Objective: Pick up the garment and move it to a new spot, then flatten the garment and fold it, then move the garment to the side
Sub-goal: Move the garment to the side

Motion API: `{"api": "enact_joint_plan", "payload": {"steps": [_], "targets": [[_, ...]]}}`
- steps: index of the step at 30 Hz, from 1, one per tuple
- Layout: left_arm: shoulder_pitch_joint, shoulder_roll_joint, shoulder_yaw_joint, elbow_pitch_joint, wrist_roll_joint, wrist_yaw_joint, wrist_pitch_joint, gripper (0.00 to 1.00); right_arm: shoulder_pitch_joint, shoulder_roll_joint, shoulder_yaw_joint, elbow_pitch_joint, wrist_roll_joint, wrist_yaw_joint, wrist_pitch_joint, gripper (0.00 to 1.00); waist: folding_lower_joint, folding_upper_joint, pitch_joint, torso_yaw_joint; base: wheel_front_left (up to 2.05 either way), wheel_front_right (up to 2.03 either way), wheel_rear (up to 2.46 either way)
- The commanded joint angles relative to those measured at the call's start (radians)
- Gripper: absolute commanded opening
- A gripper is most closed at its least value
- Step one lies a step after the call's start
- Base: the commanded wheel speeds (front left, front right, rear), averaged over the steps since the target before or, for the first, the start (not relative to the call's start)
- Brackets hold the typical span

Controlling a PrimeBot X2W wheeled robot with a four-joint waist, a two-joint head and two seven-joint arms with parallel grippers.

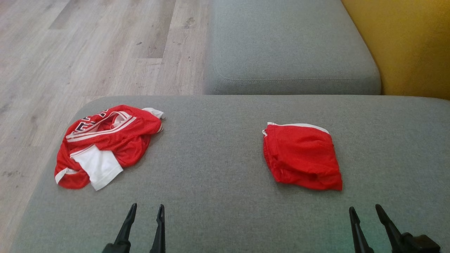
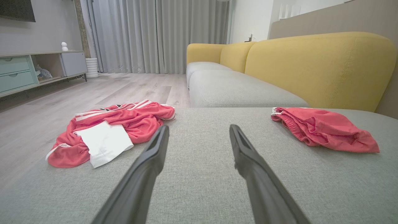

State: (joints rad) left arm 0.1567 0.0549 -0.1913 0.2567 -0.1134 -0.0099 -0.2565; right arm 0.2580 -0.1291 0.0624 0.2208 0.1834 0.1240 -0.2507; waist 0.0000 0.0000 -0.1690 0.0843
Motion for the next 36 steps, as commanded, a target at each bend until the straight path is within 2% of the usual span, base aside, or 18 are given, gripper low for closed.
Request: {"api": "enact_joint_plan", "payload": {"steps": [1,9,15,19,20,26,33,34,35,36], "targets": [[-0.034,-0.005,0.03,-0.029,0.005,-0.003,-0.005,1.0,-0.048,-0.009,0.014,-0.025,-0.001,0.007,-0.011,1.0,0.0,0.0,0.0,-0.002,0.0,0.0,0.0],[-0.049,-0.005,0.019,-0.043,0.011,-0.01,-0.005,1.0,-0.067,0.002,-0.004,0.006,0.003,0.007,-0.011,1.0,0.0,0.0,0.029,0.011,0.0,0.0,0.0],[-0.076,-0.005,0.006,-0.082,0.008,-0.003,-0.005,1.0,-0.173,-0.005,-0.013,0.087,0.028,0.007,-0.011,1.0,0.0,0.0,0.1,0.027,0.0,0.0,0.0],[-0.098,-0.005,-0.008,-0.108,0.004,0.006,-0.005,1.0,-0.306,-0.041,0.034,0.23,0.093,0.007,-0.011,1.0,0.0,0.0,0.153,0.036,0.0,0.0,0.0],[-0.114,-0.005,-0.02,-0.119,0.002,0.009,-0.005,1.0,-0.392,-0.071,0.07,0.313,0.141,0.007,-0.003,1.0,0.0,0.0,0.18,0.043,0.0,0.0,0.0],[-0.183,-0.005,-0.063,-0.148,-0.012,0.019,-0.005,1.0,-0.635,-0.135,0.107,0.521,0.254,0.007,0.11,1.0,0.0,0.0,0.277,0.071,0.0,0.0,0.0],[-0.242,-0.005,-0.099,-0.153,-0.03,0.03,-0.005,1.0,-0.792,-0.156,0.149,0.694,0.339,0.007,0.194,1.0,0.0,0.0,0.355,0.104,0.0,0.0,0.0],[-0.247,-0.005,-0.1,-0.153,-0.031,0.031,-0.005,1.0,-0.801,-0.152,0.164,0.707,0.351,0.007,0.209,0.59,0.0,0.0,0.361,0.106,0.0,0.0,0.0],[-0.251,-0.005,-0.099,-0.152,-0.032,0.032,-0.005,1.0,-0.806,-0.148,0.178,0.714,0.369,0.007,0.22,0.25,0.0,0.0,0.364,0.107,0.0,0.0,0.0],[-0.254,-0.005,-0.098,-0.151,-0.032,0.034,-0.005,1.0,-0.809,-0.145,0.191,0.716,0.388,0.007,0.225,0.0,0.0,0.0,0.367,0.106,0.0,0.0,0.0]]}}
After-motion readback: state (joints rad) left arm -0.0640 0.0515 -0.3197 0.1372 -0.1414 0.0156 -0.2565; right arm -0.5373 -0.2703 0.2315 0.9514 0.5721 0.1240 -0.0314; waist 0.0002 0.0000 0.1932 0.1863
